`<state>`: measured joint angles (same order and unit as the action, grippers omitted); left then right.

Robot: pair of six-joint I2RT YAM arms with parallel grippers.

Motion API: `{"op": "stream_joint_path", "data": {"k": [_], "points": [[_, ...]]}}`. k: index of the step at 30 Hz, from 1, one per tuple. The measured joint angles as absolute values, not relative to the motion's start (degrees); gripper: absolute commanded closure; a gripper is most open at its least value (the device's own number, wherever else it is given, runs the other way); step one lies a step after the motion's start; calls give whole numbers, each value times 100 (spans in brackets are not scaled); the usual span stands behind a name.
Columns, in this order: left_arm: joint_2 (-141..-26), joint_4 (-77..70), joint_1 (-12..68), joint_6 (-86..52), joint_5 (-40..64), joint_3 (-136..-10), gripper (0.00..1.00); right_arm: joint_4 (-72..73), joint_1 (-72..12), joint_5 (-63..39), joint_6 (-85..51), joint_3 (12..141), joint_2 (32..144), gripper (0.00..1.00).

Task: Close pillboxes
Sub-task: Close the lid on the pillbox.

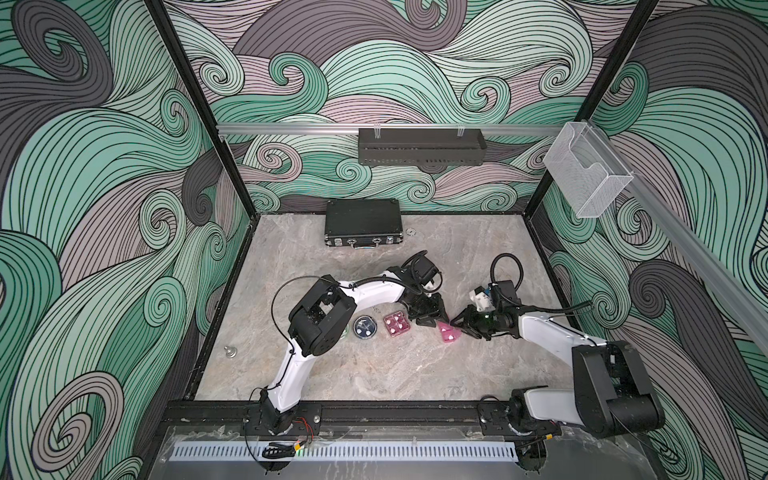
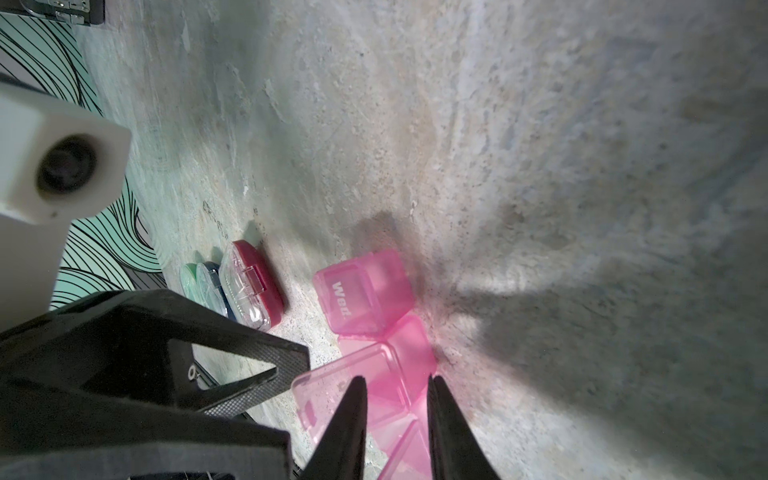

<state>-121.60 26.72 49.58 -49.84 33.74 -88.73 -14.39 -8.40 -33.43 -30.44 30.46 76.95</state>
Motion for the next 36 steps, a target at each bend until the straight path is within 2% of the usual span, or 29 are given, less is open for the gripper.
{"op": "stream_joint_path", "data": {"k": [10,36], "points": [[-12184,2582,4965,-4989,3378,-8606,70,-1435,-847,-3343,-3041,3046,7708,73],[-12446,2744,4965,-4954,3371,-8709,69,-1256,-950,-3336,-3044,3046,7946,78]]}}
